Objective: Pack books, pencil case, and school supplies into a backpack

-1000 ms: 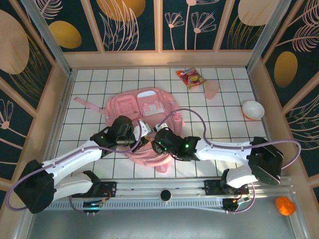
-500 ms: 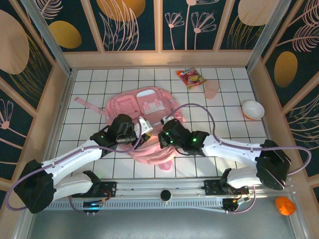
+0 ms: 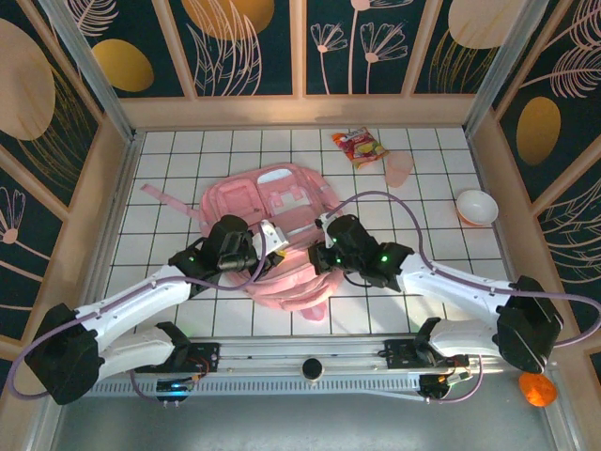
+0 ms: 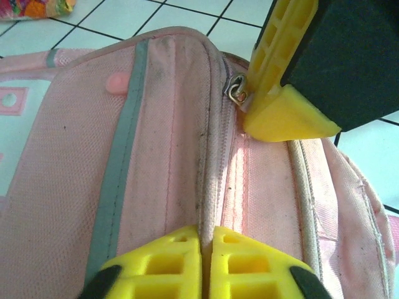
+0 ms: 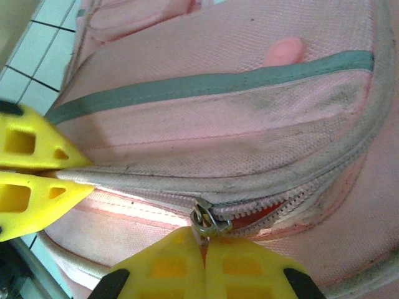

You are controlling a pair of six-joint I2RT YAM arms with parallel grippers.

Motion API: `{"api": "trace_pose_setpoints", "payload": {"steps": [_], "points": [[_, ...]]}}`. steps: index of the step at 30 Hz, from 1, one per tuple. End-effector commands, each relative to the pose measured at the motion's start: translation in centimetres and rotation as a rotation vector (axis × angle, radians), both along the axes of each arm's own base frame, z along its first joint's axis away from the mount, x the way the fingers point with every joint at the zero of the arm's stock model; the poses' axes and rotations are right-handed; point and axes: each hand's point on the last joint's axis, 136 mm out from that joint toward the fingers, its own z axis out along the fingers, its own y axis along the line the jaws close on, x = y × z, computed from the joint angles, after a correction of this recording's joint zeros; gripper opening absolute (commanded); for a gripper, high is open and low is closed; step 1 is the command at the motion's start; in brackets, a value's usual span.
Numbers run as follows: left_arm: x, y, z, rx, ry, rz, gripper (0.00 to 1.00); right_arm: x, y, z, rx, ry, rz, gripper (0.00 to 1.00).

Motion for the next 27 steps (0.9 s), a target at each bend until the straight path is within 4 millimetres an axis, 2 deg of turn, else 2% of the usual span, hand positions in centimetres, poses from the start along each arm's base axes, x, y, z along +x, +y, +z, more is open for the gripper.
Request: {"api": "trace_pose_setpoints", "payload": {"steps": [1, 3, 6, 9, 12, 16, 18, 19, 21, 23, 25, 27], "points": [[0.2, 0.8, 1.3, 0.012, -0.016, 0.022, 0.38, 1.0, -2.1, 0.0, -0.006, -0.031, -0.063, 0.00], [0.4, -0.5, 2.8, -0.056, -0.021, -0.002, 0.53, 0.6, -1.4, 0.0, 0.026, -0.020, -0.032, 0.00], [1.4, -1.5, 3.8, -0.081, -0.049, -0.007, 0.61, 0.0, -0.8, -0.2, 0.040, 0.005, 0.003, 0.00], [2.0, -2.6, 3.4, -0.048, -0.057, -0.045, 0.65, -0.3, -0.3, -0.2, 0.053, 0.024, 0.030, 0.00], [1.7, -3.7, 2.0, 0.007, -0.021, -0.108, 0.67, -0.7, 0.5, 0.1, 0.079, 0.055, 0.068, 0.00], [1.5, -3.6, 0.4, 0.061, -0.008, -0.135, 0.66, -1.1, 0.7, 0.1, 0.100, 0.147, 0.066, 0.00], [1.3, -3.2, -0.5, 0.092, -0.018, -0.139, 0.61, -1.6, 0.5, -0.2, 0.117, 0.225, 0.059, 0.00], [1.3, -2.9, -0.9, 0.106, -0.020, -0.133, 0.53, -1.7, 0.2, -0.5, 0.117, 0.261, 0.043, 0.00], [1.9, -2.2, -1.7, 0.136, -0.044, -0.093, 0.29, -1.9, -0.6, -1.4, 0.085, 0.316, 0.013, 0.00], [2.1, -1.9, -2.1, 0.136, -0.051, -0.072, 0.17, -1.4, -1.9, -2.4, 0.006, 0.324, -0.057, 0.00], [1.8, -2.4, -1.8, 0.102, -0.032, -0.081, 0.06, -0.8, -3.2, -3.1, -0.066, 0.316, -0.119, 0.00], [1.6, -2.9, -1.4, 0.060, -0.009, -0.085, 0.00, -0.1, -3.9, -3.5, -0.115, 0.300, -0.163, 0.09]]}}
